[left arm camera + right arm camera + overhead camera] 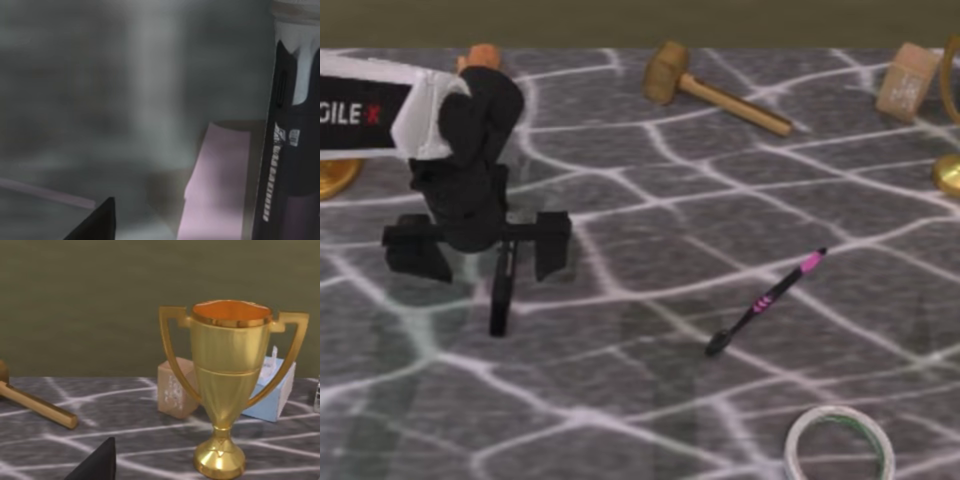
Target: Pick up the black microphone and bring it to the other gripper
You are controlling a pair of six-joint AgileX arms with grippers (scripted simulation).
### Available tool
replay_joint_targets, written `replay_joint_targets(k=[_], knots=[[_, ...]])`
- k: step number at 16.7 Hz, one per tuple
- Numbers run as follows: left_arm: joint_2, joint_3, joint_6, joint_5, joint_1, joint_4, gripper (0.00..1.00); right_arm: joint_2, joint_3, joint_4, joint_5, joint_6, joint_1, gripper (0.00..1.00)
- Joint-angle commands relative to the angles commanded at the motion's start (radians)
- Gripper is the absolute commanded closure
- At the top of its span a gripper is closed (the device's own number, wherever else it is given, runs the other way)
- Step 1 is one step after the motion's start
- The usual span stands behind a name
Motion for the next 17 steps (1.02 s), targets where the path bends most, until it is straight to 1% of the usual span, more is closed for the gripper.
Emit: replay_joint_targets(k=[3,8,17], knots=[[0.065,-0.042,0.000,0.001,-0.001,0.104,0.00,0.000,0.000,0.000,0.000,0.000,0.000,0.00],[0.080,-0.050,0.000,0.001,-0.001,0.122,0.00,0.000,0.000,0.000,0.000,0.000,0.000,0.00],[0.080,-0.050,0.000,0.001,-0.001,0.122,0.68,0.000,0.000,0.000,0.000,0.000,0.000,0.00]])
